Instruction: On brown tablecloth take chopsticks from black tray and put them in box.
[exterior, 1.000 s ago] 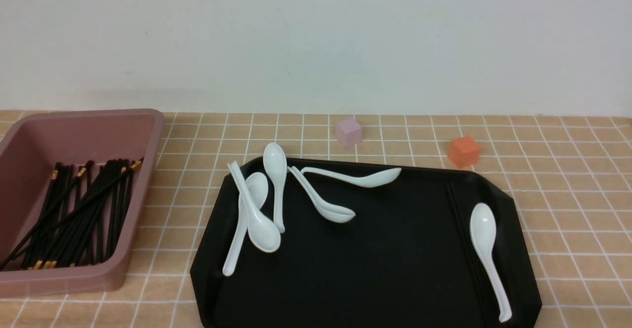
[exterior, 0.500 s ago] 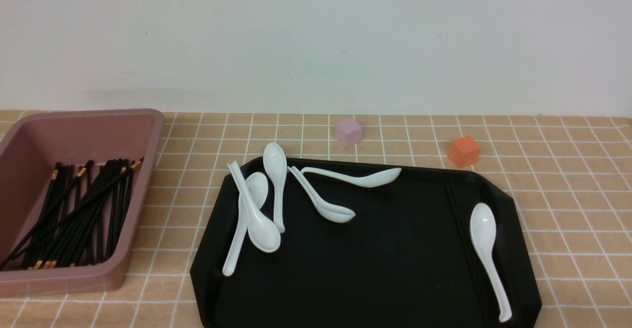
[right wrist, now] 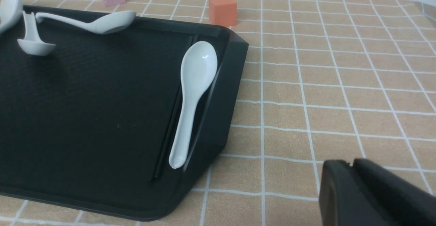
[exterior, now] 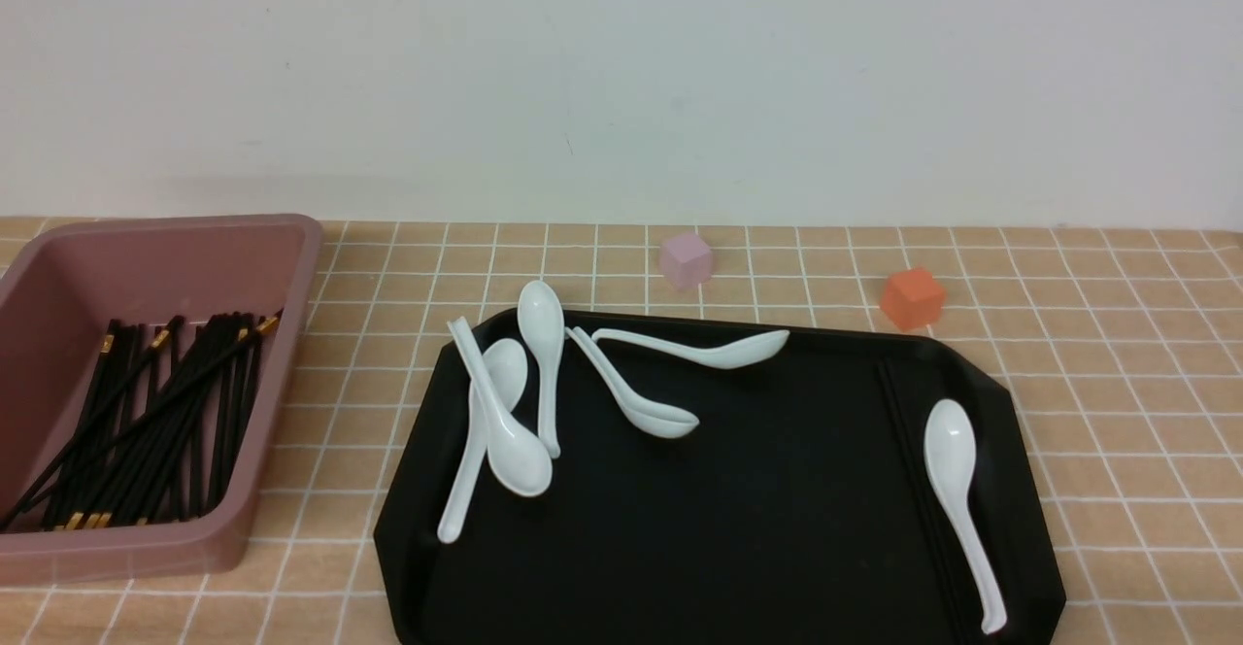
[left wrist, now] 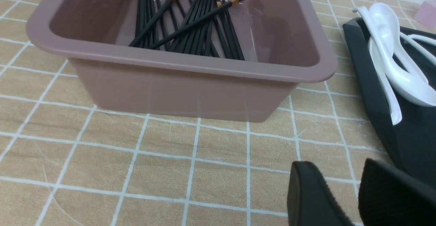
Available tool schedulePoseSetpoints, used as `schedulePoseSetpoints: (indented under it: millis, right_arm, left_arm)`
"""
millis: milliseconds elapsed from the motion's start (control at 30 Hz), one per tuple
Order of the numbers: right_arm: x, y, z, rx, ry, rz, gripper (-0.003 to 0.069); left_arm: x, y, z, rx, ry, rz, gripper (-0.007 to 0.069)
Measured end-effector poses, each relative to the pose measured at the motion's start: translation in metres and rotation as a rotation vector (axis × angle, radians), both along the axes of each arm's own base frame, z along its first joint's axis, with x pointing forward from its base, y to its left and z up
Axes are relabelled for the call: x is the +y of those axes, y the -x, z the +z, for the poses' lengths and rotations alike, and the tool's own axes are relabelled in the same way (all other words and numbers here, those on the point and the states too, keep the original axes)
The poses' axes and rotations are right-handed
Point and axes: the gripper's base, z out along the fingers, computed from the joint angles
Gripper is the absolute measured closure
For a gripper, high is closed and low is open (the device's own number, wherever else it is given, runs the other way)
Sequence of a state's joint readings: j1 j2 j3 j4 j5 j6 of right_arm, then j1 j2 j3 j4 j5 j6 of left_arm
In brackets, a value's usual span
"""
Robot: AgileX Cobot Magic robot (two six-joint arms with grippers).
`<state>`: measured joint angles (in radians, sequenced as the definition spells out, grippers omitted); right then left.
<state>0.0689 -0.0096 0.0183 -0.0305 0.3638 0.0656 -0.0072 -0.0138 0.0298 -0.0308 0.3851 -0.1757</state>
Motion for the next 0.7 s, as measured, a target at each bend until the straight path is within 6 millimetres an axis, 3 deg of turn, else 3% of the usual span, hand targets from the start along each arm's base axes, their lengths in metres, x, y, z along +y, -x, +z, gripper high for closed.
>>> schedulePoseSetpoints:
  millis: [700]
  right_arm:
    - [0.0000, 0.0000, 0.0000, 0.000, 0.000, 0.000, 0.0563]
  left_arm:
    - [0.0000, 0.0000, 0.0000, 0.000, 0.000, 0.000, 0.0386]
